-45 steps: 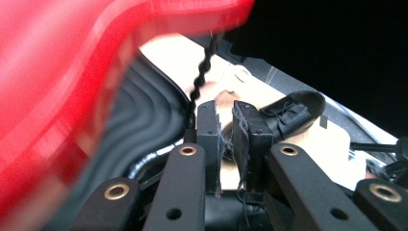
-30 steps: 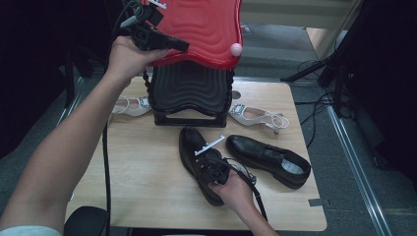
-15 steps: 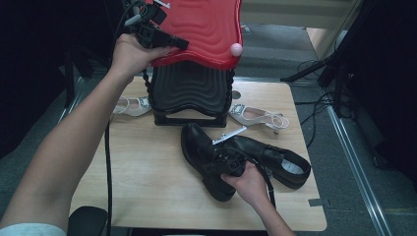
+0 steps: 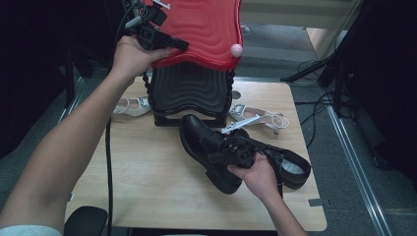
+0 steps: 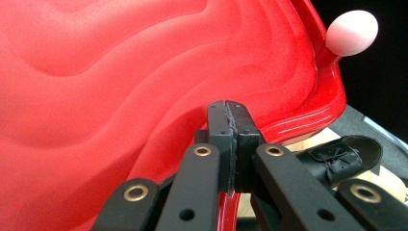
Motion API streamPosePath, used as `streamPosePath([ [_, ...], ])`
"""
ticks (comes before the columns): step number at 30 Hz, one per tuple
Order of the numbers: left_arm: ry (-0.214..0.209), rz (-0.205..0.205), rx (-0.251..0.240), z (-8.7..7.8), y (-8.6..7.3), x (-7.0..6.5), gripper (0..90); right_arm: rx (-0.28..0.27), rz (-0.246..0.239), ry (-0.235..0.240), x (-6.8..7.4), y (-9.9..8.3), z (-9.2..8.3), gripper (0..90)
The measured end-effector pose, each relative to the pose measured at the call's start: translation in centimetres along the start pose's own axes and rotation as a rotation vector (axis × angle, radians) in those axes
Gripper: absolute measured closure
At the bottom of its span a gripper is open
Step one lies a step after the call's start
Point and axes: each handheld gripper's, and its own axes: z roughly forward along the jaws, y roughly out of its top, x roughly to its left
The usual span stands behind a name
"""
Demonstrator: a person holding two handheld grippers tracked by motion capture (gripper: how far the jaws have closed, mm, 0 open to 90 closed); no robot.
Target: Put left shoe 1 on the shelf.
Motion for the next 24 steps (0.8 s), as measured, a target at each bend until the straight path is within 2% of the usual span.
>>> streamPosePath([
  [3,-0.009,0.015,-0.009,0.0,0.1,-0.7,90.0,-0.021,-0.018,-0.002,0.3,0.9,-0.8,87.0],
  [6,0.005,0.038,-0.001,0.0,0.3,-1.1,90.0,-0.037,-0.030,-0.015,0.6,1.9,-1.4,87.1],
  [10,0.021,0.050,0.013,-0.2,0.4,-1.0,90.0,-0.056,-0.043,-0.044,0.7,4.0,-1.6,87.0],
  [11,0.023,0.054,0.015,-0.2,0.3,-0.9,90.0,-0.056,-0.043,-0.044,0.7,4.0,-1.6,87.0],
  [15,0.030,0.056,0.018,-0.5,0.1,-0.3,90.0,-0.073,-0.056,-0.077,0.6,6.0,-1.3,87.0],
  [16,0.035,0.055,0.019,-0.5,0.0,-0.2,89.6,-0.085,-0.052,-0.088,0.4,7.0,-1.0,87.0],
  [19,0.017,0.045,0.004,-0.6,-0.3,0.2,89.7,-0.099,-0.047,-0.099,0.2,8.0,-0.6,87.0],
  [22,0.001,0.037,-0.006,-0.7,-0.5,0.4,90.0,-0.137,-0.056,-0.143,-0.2,9.6,0.3,87.0],
  [24,0.007,0.051,-0.009,-0.7,-0.7,0.4,90.0,-0.145,-0.046,-0.147,-0.4,10.0,0.6,87.0],
])
